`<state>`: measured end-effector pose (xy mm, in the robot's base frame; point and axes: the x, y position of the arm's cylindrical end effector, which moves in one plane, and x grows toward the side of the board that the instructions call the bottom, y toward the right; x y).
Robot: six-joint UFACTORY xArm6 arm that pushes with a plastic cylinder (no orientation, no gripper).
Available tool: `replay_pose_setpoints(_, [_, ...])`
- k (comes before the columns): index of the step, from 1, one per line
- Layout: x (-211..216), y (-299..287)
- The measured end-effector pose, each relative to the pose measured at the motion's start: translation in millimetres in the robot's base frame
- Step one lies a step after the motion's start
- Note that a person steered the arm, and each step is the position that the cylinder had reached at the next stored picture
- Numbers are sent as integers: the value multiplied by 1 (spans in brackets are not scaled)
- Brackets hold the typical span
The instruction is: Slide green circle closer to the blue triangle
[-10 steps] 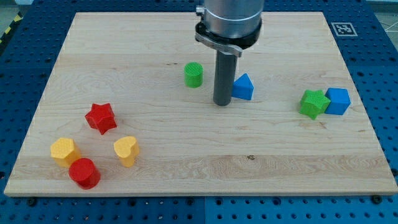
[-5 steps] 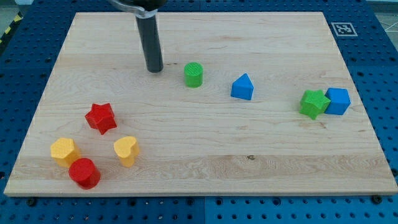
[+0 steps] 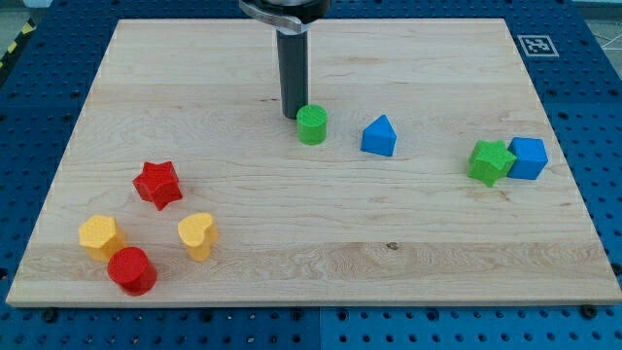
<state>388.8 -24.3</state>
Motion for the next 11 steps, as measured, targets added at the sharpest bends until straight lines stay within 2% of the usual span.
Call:
replay_pose_setpoints(4, [16, 13])
replay_pose_setpoints(7, [51, -8])
replay_pose_setpoints(11, [18, 79])
